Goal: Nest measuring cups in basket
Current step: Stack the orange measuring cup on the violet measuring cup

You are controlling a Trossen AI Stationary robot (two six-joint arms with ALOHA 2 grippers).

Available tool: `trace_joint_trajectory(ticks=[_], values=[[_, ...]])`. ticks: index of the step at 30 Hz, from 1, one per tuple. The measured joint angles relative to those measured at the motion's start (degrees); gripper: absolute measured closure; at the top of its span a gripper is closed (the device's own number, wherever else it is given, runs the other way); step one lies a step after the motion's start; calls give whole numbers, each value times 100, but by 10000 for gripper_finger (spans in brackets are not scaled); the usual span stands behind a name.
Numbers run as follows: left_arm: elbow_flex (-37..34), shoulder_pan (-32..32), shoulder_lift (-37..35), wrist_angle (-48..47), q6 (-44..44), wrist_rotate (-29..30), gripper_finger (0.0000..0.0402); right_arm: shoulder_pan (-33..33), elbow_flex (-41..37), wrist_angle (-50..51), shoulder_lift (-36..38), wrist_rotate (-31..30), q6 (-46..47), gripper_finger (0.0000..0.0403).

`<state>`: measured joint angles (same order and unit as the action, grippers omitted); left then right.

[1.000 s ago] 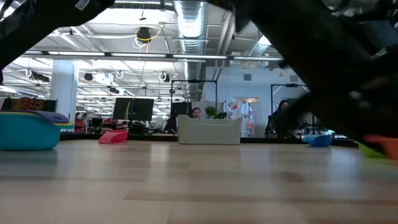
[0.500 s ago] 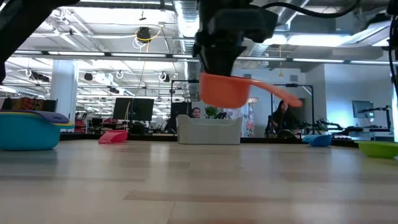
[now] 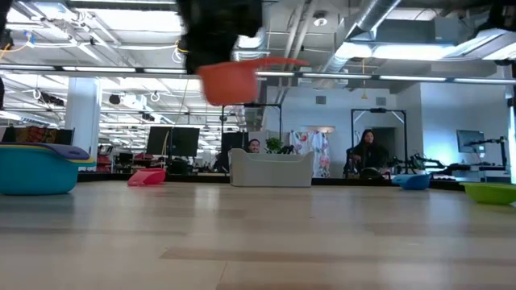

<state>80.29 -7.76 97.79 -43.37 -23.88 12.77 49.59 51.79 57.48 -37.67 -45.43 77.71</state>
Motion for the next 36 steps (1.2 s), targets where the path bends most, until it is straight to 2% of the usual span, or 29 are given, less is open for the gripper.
trace_joint_trajectory(ticks=[10,16,26,30,36], values=[[-2781,-120,-3205,8,-1205,270,399,-1014,0,123,321,29,-125,280],[-3931,-265,-4510,26,-1687,306,399,-1525,0,142,183,81,-120,281],[-4649,-318,-5469,-816,-1324,280,399,-2145,0,-52,-282,533,36,279],[-4856,-318,-5576,-824,-991,82,395,-2297,0,-376,-518,610,46,271],[-5166,-321,-5583,-605,-1029,-41,387,-2424,0,-673,-928,673,170,244]])
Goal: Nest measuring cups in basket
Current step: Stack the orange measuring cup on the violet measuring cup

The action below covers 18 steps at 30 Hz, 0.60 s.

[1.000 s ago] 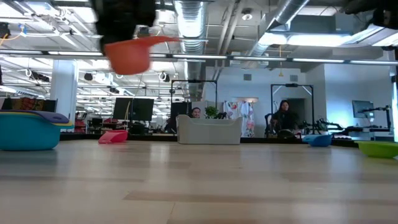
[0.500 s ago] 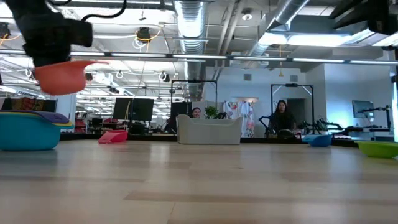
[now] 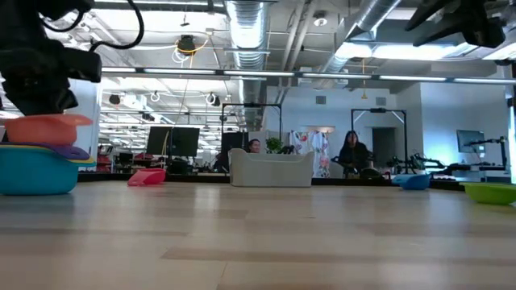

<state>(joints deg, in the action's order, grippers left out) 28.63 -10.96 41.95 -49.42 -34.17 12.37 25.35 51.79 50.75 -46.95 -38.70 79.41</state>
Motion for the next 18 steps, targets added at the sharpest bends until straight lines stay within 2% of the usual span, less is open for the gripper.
trace_joint_trajectory(ticks=[8,14,18], values=[[-51,2,2,6,-60,36,351,-5,0,-80,-370,151,453,208],[-41,4,0,-48,-97,-101,293,-1,0,-288,-532,151,615,200],[223,4,4,-487,-133,-160,256,-1,0,-182,-721,196,834,202]])
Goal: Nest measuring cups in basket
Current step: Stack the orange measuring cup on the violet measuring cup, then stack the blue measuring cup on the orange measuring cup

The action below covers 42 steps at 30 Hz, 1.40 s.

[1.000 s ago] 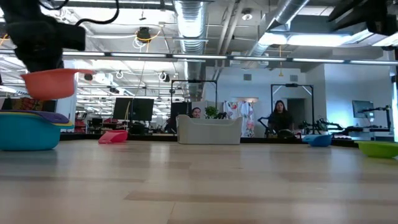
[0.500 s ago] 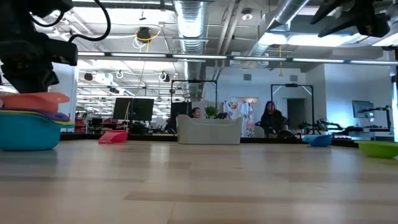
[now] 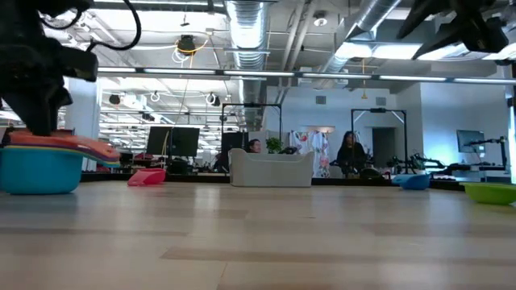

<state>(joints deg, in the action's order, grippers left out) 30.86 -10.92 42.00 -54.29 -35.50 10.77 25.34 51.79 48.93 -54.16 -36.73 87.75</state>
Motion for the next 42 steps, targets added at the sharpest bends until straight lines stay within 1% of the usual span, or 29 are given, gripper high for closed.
trace_joint_trajectory(ticks=[5,9,13,16,18,20,22,25,28,30,32,34,36,39,42], values=[[531,0,-2,-731,45,193,226,-4,0,-43,-363,118,449,206],[834,0,-2,-969,69,449,216,-25,0,-240,-625,125,701,204],[1061,0,-2,-809,78,651,215,-203,0,-267,-822,123,869,206],[1102,3,-2,-494,78,955,215,-558,0,-260,-847,203,812,210],[1103,53,0,-239,78,1120,215,-900,0,-253,-830,351,584,212],[1103,171,10,104,78,1264,215,-1295,-2,-131,-766,528,303,213],[1103,345,52,524,72,1470,215,-1776,0,66,-702,570,7,213],[1104,688,133,1247,29,1748,215,-2606,-1,802,-662,543,-251,214],[1108,1045,294,2014,150,1703,215,-3622,-14,1721,-715,564,-319,222],[1108,1249,457,2499,289,1554,215,-4344,-86,1875,-802,632,-612,228],[1109,1426,631,2722,392,1491,215,-5114,-277,1627,-850,1060,-1118,235],[1108,1626,831,2959,443,1410,215,-5858,-456,1031,-868,1621,-1849,239],[1108,1881,998,3012,445,1276,215,-6475,-611,347,-989,1979,-2510,243],[1105,2343,1258,3129,445,879,215,-7207,-699,-442,-1271,2139,-3071,250],[1105,2750,1478,3292,354,593,215,-7858,-704,-723,-1651,2153,-3260,260]])
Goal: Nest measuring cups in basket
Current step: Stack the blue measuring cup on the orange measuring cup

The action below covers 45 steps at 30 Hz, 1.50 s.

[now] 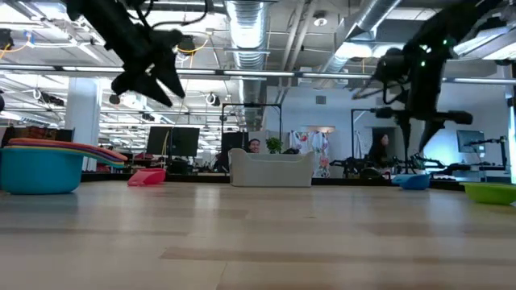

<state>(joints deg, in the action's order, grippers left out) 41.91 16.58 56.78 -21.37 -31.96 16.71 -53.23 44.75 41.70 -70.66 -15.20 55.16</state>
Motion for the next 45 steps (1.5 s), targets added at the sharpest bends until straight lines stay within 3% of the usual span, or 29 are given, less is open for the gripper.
trace_joint_trajectory(ticks=[10,14,18,25,33,37,45], values=[[-2,530,209,298,-506,27,215,-582,1,-83,-1118,36,-216,273],[-2,533,209,288,-464,40,215,-464,6,-105,-1285,-100,-155,275],[-2,531,209,263,-387,-231,215,-398,-10,-423,-1501,163,-59,282],[-2,526,154,18,-543,-625,218,-259,-2,-484,-1684,-102,133,303],[172,444,78,-121,-512,-596,254,-165,-4,-527,-1682,-302,105,354],[534,358,78,-712,-352,-570,279,-5,-4,-580,-1666,-347,-141,388],[1143,-115,78,-1719,-291,-260,320,702,-4,-609,-1371,-269,-466,392]])
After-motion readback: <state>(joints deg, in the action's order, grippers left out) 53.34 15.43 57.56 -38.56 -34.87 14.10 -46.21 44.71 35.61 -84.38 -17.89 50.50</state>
